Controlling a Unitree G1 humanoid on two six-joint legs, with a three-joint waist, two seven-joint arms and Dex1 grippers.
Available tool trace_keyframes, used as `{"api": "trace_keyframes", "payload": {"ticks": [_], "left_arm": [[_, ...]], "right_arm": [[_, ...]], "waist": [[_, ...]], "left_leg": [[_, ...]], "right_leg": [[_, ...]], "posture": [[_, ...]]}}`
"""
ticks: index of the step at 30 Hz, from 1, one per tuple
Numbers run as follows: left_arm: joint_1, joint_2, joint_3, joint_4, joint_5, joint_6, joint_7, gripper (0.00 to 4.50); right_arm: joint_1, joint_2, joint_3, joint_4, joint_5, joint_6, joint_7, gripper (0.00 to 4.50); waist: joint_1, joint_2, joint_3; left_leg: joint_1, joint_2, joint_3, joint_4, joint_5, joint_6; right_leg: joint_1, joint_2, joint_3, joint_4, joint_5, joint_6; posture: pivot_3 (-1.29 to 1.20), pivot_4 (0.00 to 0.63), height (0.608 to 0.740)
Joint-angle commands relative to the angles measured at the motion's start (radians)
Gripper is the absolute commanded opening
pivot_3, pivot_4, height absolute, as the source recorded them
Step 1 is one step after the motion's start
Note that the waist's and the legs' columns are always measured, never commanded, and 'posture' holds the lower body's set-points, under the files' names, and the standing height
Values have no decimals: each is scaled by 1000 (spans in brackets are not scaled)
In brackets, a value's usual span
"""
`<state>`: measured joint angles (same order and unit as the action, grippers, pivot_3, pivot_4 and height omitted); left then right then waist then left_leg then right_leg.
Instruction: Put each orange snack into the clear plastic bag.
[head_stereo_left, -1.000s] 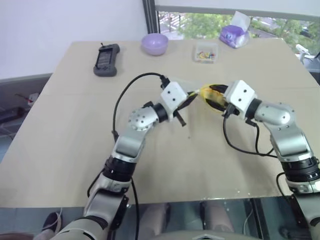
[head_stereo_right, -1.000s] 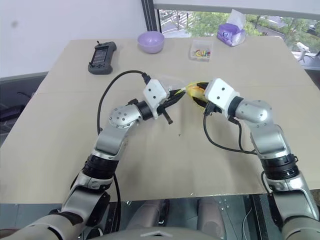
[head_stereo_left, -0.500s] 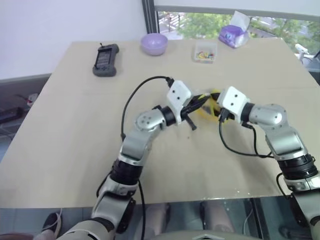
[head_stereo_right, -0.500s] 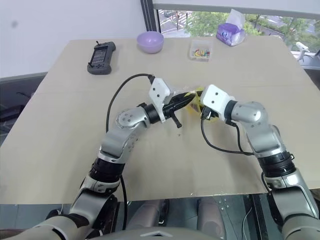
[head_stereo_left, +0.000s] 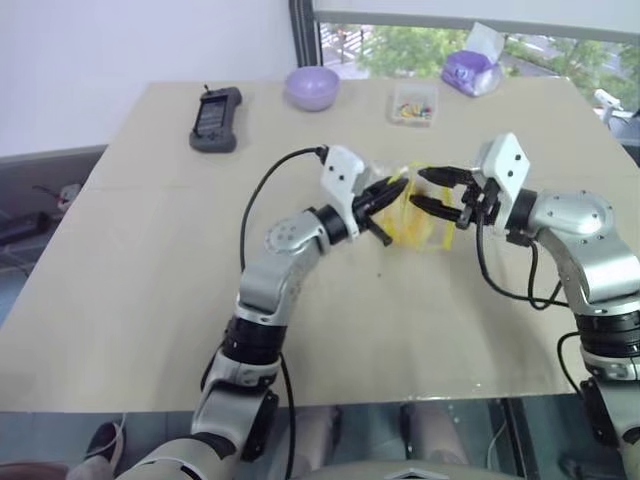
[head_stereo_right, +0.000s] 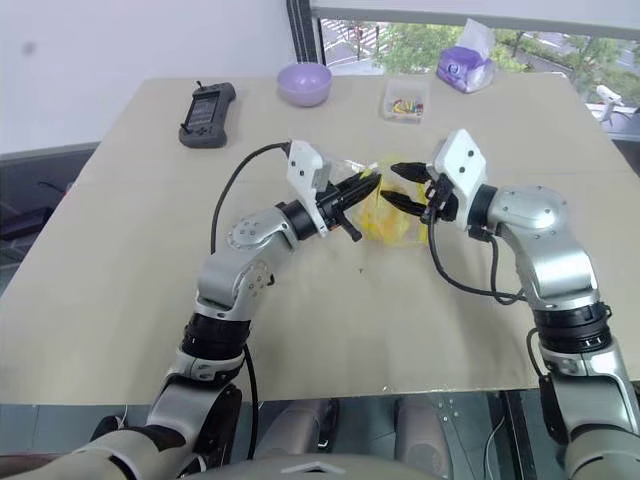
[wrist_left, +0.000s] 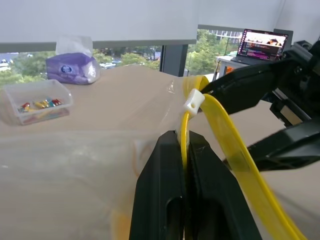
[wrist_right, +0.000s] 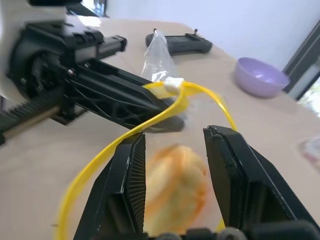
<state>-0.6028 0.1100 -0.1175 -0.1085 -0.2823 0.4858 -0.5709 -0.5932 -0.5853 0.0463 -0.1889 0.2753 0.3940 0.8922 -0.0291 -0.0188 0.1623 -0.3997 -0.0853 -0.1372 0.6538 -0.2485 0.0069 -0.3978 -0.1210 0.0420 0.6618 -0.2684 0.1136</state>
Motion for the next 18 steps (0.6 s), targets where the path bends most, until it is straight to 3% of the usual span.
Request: {"api": "trace_keyframes", "payload": {"ticks": [1,10,18], "left_arm": [[-16,-1,20,-42,-25,3,19,0],[-8,11,21,-43,-37,9,40,0],[-14,13,13,-35,-42,12,35,0]], "right_arm": [[1,-42,-100,-84,108,36,38,2017],[249,-297,-236,-176,174,173,111,2017],[319,-305,-62,-189,33,189,21,2017]], "waist": [[0,0,0],[21,0,0],[14,0,0]], "left_leg": [[0,0,0,0,0,0],[-1,0,0,0,0,0],[1,0,2,0,0,0]], "right_leg": [[0,0,0,0,0,0],[0,0,0,-1,0,0],[0,1,1,1,0,0]], "posture": [[0,150,740],[0,150,740],[0,150,740]]}}
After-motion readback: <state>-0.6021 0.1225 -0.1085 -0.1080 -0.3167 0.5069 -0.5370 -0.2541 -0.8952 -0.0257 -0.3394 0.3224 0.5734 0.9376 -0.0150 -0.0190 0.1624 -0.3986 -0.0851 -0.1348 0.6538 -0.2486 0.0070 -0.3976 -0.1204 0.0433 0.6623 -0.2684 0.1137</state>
